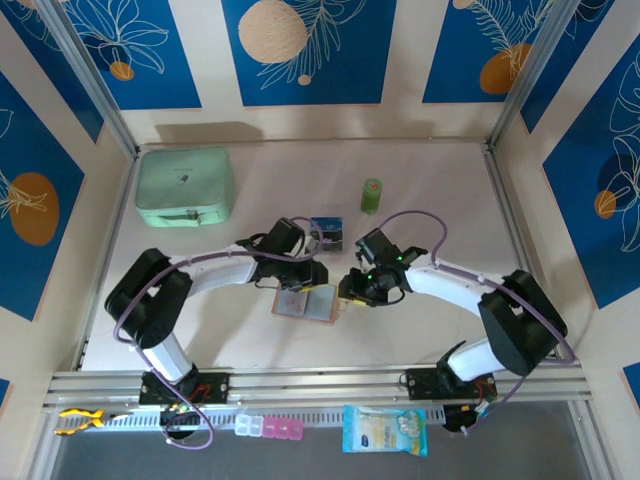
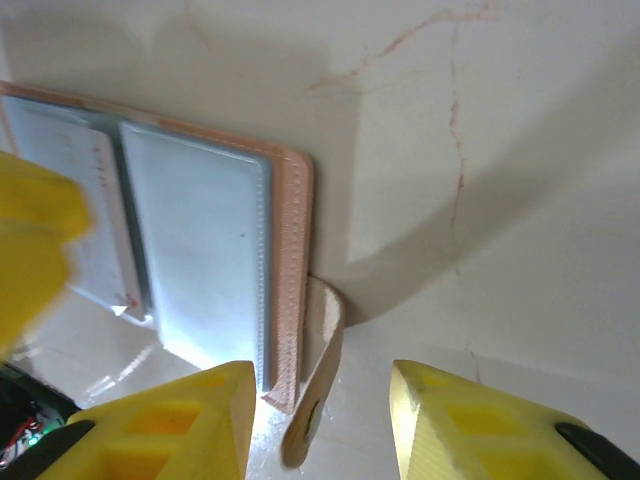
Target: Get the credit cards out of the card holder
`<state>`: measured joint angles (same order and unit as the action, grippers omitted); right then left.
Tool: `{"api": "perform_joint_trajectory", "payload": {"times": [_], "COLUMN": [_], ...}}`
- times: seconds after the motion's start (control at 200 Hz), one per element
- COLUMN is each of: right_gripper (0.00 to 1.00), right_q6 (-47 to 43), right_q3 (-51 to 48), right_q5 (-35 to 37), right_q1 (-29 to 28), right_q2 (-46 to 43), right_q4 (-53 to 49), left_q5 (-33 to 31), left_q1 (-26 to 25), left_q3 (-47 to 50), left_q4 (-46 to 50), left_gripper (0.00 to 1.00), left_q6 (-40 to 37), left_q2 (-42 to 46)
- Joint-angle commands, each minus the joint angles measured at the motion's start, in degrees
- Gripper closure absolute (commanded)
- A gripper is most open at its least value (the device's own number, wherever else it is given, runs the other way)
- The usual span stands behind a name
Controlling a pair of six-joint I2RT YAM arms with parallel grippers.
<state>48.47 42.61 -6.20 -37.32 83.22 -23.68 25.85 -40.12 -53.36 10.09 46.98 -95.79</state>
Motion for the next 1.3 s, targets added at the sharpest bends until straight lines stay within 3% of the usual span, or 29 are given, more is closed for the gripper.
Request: {"api": "perform_joint_trajectory", "payload": {"times": [0.0,0.125,0.36,0.56,0.945,1.15,1.295], "right_gripper": [0.61,0.65,0.86,0.92,0.91,0.81,0.78], "right_q6": [-0.1,-0.6,-2.8,-5.3,-10.3,-10.0,-10.0], "right_q3": [0.7,1.8,3.2,5.0,7.7,9.7,11.9], "right_q5": [-2.1,-0.6,1.0,-0.3,-1.0,0.6,2.4], "right_q1": [-1.2,-2.0,-1.5,-0.4,1.6,1.2,0.6], "right_q2": [3.1,5.0,6.8,8.7,9.3,7.5,4.9], "right_q4": [0.8,0.8,0.0,-0.6,-4.9,-9.2,-12.5], "left_q5": [-2.1,-2.0,-1.4,-1.7,-2.6,-5.8,-5.4], "left_q1": [2.5,5.2,6.8,6.7,6.8,6.8,6.8], "left_q3": [1.4,4.2,7.9,11.1,15.0,13.5,13.5], "left_q4": [5.3,6.1,5.9,4.6,2.1,6.8,7.0], "left_gripper": [0.63,0.63,0.64,0.64,0.64,0.64,0.70], "left_q6": [-4.1,-5.6,-6.2,-4.4,-1.5,-3.4,-3.2], "left_q2": [2.2,3.0,4.6,7.3,12.5,14.1,14.0]}}
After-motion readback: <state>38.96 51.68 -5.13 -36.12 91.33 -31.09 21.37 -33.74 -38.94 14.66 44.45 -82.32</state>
